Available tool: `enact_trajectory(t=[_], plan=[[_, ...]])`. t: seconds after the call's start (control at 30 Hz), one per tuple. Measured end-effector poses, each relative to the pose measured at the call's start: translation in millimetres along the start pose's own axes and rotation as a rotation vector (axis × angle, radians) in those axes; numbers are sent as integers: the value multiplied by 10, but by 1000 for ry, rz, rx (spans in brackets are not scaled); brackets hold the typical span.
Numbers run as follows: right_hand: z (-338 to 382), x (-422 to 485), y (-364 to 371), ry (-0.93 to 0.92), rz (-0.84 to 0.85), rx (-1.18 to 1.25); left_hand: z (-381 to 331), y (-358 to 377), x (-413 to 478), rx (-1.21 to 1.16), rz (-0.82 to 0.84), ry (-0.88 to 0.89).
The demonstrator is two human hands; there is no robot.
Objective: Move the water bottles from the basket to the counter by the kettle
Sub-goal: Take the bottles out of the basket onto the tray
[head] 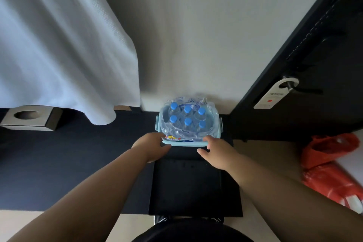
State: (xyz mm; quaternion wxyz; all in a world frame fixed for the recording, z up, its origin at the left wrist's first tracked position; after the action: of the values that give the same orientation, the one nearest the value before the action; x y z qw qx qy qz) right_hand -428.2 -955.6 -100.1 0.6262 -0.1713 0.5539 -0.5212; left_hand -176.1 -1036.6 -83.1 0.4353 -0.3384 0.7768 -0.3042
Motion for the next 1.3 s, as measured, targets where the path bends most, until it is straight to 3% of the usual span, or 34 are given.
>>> enact_trajectory(t=[0.47, 0.77, 1.3], plan=[[652, 876, -370, -50, -111, -57, -313, -326, 845, 71, -79, 27], [606, 1060, -168, 59, -136, -110, -171, -54, 1178, 162, -74, 35], [650, 986, -131, 43, -214, -25, -221, -62, 1183, 127, -132, 72]])
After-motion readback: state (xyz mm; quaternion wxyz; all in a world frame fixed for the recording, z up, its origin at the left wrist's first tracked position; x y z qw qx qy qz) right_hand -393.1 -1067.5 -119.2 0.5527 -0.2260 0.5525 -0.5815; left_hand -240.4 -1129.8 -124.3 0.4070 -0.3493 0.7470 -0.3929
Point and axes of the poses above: each hand's wrist, its own x-axis towards the middle knuckle, its own y-axis out of the palm, z = x × y, the point moved 8 cm from there along x, towards the middle knuckle, and after that the axes turned 5 degrees about y, right-handed, at the moved point
